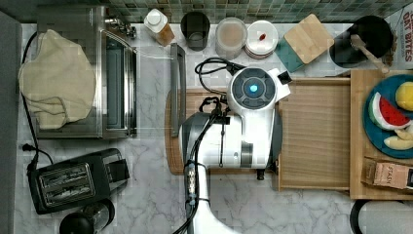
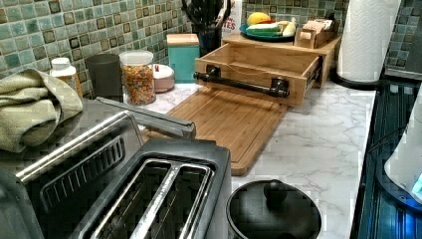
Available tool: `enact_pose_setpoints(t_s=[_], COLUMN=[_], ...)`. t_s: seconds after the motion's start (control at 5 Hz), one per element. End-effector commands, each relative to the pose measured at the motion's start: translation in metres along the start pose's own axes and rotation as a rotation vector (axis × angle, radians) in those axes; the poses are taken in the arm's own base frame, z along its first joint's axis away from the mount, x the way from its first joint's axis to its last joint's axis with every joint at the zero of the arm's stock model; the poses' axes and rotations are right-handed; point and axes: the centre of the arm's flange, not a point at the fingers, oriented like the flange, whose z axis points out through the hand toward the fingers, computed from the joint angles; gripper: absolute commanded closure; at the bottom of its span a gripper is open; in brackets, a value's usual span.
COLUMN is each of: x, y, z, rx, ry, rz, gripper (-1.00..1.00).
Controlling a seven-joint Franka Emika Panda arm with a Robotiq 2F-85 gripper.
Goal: Close the drawer.
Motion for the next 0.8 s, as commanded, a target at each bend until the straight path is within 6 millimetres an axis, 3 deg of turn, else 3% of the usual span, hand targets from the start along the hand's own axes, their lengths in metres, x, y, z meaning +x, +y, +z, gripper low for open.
enact_pose_setpoints(t_s=[0.2, 0.8], x=[-0.022, -0.014], y=[0.022, 0.061], z=[0.054, 0.076], rx=[0.004, 0.009], ry=[-0.013, 0.081], rz=[-0.058, -0.111], gripper=[1.00, 1.00])
